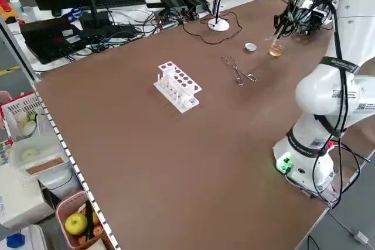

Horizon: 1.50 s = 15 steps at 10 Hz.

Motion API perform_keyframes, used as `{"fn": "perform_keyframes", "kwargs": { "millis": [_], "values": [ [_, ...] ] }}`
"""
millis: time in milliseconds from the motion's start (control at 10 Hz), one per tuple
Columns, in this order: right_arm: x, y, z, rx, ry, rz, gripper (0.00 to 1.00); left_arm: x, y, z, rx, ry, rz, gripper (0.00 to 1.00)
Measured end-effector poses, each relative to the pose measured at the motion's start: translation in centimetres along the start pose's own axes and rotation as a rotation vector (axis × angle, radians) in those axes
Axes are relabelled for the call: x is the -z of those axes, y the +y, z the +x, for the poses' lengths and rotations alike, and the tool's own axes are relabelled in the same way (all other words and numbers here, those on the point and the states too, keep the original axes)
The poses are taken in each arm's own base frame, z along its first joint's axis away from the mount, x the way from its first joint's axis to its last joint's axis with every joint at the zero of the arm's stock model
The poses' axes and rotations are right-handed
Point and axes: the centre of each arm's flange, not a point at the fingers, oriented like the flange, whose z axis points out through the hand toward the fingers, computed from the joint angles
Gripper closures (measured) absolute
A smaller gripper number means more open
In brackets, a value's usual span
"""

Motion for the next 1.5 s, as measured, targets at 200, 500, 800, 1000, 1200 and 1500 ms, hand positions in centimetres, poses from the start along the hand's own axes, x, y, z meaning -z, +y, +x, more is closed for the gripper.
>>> {"fn": "perform_keyframes", "kwargs": {
  "millis": [200, 500, 800, 1000, 1200, 1500],
  "values": [
    [0.0, -0.1, -0.2, -0.003, 0.000, 0.000, 0.61, 0.2, 0.1, 0.0, -0.003, -0.027, 0.000, 0.79],
    [0.0, -0.1, -0.2, -0.004, 0.000, 0.000, 0.61, -0.1, 0.2, 0.4, 0.024, -0.053, -0.004, 0.79],
    [0.0, -0.1, -0.2, -0.004, -0.001, 0.000, 0.61, 0.4, 0.3, 1.2, 0.017, -0.102, 0.010, 0.79],
    [0.0, -0.1, -0.2, -0.004, -0.002, 0.001, 0.61, 0.5, 0.7, 1.5, -0.013, -0.145, 0.055, 0.79],
    [-0.1, -0.1, -0.2, -0.007, -0.002, 0.001, 0.61, 0.9, 0.9, 1.9, -0.026, -0.170, 0.078, 0.79],
    [-0.7, -0.2, -0.1, -0.010, 0.001, 0.002, 0.61, 1.2, 0.5, 1.9, -0.002, -0.168, 0.083, 0.79]
  ]
}}
